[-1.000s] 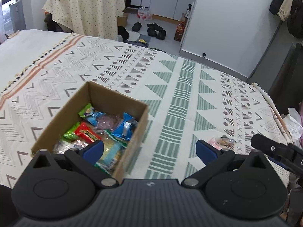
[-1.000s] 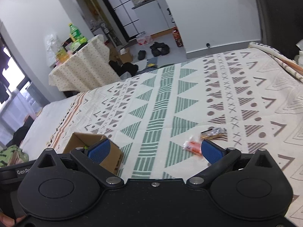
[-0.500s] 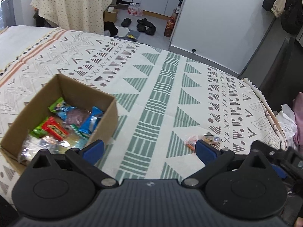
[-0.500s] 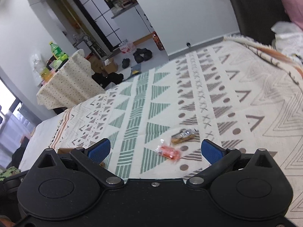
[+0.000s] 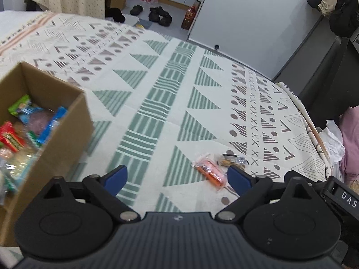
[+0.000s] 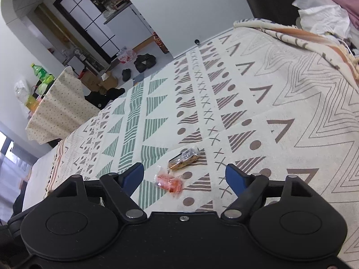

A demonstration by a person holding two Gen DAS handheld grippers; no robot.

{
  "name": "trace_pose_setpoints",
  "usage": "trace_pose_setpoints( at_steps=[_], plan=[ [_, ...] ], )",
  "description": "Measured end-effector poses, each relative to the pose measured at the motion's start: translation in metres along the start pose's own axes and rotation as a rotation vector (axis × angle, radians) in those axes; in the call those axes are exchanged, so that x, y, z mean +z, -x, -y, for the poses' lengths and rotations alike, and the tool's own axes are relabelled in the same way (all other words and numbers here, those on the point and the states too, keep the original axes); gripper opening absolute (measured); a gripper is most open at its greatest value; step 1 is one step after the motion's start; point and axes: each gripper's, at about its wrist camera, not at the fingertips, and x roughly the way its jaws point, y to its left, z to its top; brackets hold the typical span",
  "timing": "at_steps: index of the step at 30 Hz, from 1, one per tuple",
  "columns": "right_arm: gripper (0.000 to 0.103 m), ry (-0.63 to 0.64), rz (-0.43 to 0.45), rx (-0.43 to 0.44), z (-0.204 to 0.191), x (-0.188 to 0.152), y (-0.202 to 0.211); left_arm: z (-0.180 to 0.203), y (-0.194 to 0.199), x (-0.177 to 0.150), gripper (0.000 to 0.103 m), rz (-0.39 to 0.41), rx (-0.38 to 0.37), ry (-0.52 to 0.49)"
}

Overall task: Organize snacks
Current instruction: 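Move both tools back toward the orange packet and clear-wrapped snack, then grasp the orange candy packet with the left gripper while the right gripper grasps the clear-wrapped snack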

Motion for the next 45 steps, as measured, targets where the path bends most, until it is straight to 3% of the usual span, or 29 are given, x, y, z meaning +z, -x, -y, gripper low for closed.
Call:
trace_pose_setpoints(
  at_steps=[4,13,22,24,26,32,37,45],
  plan=[
    [0.068,-0.039,-0.007,-0.001,0.01,0.002,-0.009,0.006,-0.023,0.0,0.081,-0.038,-0.034,0.032],
    [0.064,-0.088,-0.027,-0.003,0.022,0.006,-0.031,0.022,-0.066,0.0,0.048,-0.108,-0.091,0.123],
    [0.057,-0.132,-0.066,0.036,0.03,0.006,-0.052,0.032,-0.102,0.001,0.042,-0.161,-0.069,0.183],
    [0.057,-0.145,-0.078,0.048,0.032,0.006,-0.058,0.034,-0.106,-0.001,0.023,-0.165,-0.033,0.179],
    [0.057,-0.162,-0.089,0.059,0.032,0.006,-0.065,0.034,-0.102,-0.001,0.018,-0.147,0.004,0.185],
    [0.053,-0.197,-0.152,0.121,0.024,0.002,-0.087,0.029,-0.098,0.007,0.017,-0.136,0.043,0.177],
    [0.053,-0.213,-0.192,0.125,0.017,0.0,-0.102,0.02,-0.103,0.019,0.017,-0.131,0.045,0.18],
    [0.053,-0.202,-0.134,0.064,0.004,0.007,-0.114,0.015,-0.109,0.034,0.017,-0.132,0.042,0.159]
  ],
)
